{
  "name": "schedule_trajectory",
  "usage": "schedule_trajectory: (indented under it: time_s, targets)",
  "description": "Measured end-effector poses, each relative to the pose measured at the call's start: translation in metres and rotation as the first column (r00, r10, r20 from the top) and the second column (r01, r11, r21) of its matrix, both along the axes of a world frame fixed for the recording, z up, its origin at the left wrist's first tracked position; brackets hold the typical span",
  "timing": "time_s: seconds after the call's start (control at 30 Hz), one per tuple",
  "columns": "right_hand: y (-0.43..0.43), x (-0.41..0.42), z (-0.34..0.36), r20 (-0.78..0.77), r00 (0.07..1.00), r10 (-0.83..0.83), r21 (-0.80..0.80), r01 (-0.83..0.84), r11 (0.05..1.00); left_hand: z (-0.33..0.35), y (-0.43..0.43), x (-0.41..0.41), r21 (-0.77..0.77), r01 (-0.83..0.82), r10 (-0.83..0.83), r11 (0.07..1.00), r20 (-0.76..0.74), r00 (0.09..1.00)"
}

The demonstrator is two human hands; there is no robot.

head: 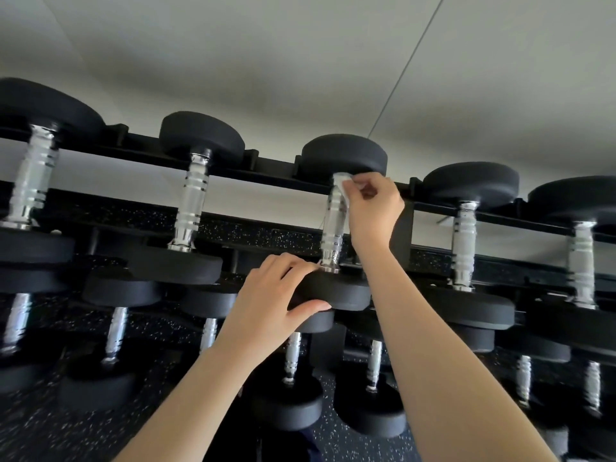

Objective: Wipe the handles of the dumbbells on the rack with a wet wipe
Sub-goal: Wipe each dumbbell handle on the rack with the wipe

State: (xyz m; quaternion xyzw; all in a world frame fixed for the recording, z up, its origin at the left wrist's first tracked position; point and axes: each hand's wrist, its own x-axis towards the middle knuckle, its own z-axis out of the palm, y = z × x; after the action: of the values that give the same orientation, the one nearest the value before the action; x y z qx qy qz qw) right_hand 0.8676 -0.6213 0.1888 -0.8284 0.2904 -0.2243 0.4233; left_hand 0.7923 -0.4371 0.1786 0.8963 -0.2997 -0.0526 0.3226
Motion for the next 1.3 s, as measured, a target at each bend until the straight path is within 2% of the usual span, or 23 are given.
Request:
schedule_trajectory:
  time_s: [0.07, 0.23, 0.47, 0.73, 0.9, 1.13, 1.3]
  targets:
    - [-0.002, 0.001, 0.001, -0.011, 1.0, 0.009, 0.031, -0.009, 0.999, -0.001, 0.0, 0.0, -0.012, -0.001, 0.001, 1.0, -0.021, 1.0]
    - [-0.004, -0.015, 0.002, -0.074, 0.979, 0.188, 0.05, -0.184, 0.982, -0.003, 0.0, 0.001, -0.031, -0.004, 0.003, 1.0, -0.048, 0.999]
    - [0.002, -0.053, -0.001, -0.204, 0.895, 0.396, 0.057, -0.393, 0.918, -0.003, 0.001, 0.003, -0.04, 0.011, -0.013, 0.999, -0.038, 0.999]
    - [-0.005, -0.068, 0.007, -0.365, 0.801, 0.474, 0.139, -0.456, 0.879, -0.006, 0.001, 0.003, -0.053, 0.008, -0.01, 0.999, -0.043, 0.999]
    - [-0.015, -0.077, 0.006, -0.389, 0.797, 0.461, 0.257, -0.387, 0.886, -0.006, 0.001, 0.003, -0.06, 0.007, -0.009, 0.998, -0.043, 0.999]
    - [-0.007, -0.078, -0.002, -0.286, 0.917, 0.279, 0.344, -0.174, 0.923, -0.007, 0.001, 0.003, -0.074, 0.004, -0.007, 0.997, -0.046, 0.999]
    - [-0.009, -0.065, -0.003, -0.207, 0.959, 0.196, 0.362, -0.111, 0.926, -0.006, 0.001, 0.003, -0.061, 0.009, -0.012, 0.998, -0.047, 0.999]
